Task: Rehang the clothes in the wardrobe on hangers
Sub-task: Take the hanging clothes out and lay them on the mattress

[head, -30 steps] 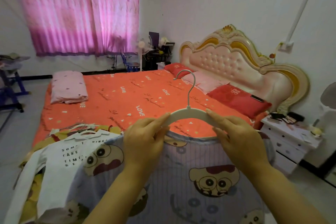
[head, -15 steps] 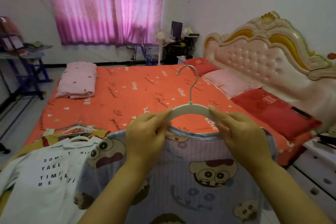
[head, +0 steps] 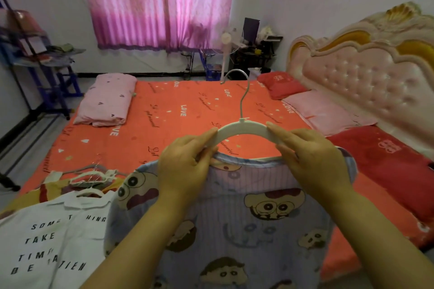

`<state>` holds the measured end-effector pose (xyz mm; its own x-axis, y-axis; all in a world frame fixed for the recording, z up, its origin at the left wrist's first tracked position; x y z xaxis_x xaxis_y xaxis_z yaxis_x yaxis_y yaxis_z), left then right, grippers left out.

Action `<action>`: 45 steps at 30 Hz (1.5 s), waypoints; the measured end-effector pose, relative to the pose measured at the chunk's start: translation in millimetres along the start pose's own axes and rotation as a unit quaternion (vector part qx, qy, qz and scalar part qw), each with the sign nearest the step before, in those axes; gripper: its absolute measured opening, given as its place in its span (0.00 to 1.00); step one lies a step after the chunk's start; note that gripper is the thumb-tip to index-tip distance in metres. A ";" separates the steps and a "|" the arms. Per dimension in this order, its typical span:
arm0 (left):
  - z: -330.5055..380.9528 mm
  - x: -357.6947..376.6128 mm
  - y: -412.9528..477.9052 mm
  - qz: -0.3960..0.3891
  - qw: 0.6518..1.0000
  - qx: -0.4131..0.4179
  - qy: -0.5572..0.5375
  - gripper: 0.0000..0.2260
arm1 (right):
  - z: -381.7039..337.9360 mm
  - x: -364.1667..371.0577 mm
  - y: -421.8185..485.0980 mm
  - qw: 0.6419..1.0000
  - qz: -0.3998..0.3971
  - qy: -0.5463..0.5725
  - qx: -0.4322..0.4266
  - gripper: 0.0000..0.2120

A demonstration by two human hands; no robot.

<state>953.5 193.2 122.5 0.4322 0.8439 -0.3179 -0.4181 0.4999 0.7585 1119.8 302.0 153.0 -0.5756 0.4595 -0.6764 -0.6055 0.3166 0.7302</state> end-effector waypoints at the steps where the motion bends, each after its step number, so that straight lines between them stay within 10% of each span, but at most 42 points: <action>1: -10.3 6.3 7.4 -0.001 1.000 0.001 -0.002 0.15 | 4.8 11.5 7.0 1.000 -0.004 -0.002 0.004 0.23; 27: -263.2 167.2 134.0 -0.054 0.984 -0.112 0.128 0.14 | 105.8 329.5 135.6 0.987 -0.093 0.133 0.000 0.23; 45: -479.2 259.5 -44.8 -0.229 0.837 -0.421 0.263 0.26 | 73.1 702.0 36.6 0.876 -0.446 0.165 0.081 0.30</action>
<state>701.5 483.2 -266.6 0.3825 0.3840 -0.8404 -0.8156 0.5677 -0.1118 733.7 696.7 -288.2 -0.0580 -0.2867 -0.9563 -0.8243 0.5541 -0.1162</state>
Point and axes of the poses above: each hand's wrist, its own y-axis towards the middle knuckle, its own x-axis out of the palm, z = x × y, the point moved 10 cm from there along y, towards the middle knuckle, and after that the axes turned 8 degrees about -y, right-handed, at the moved point
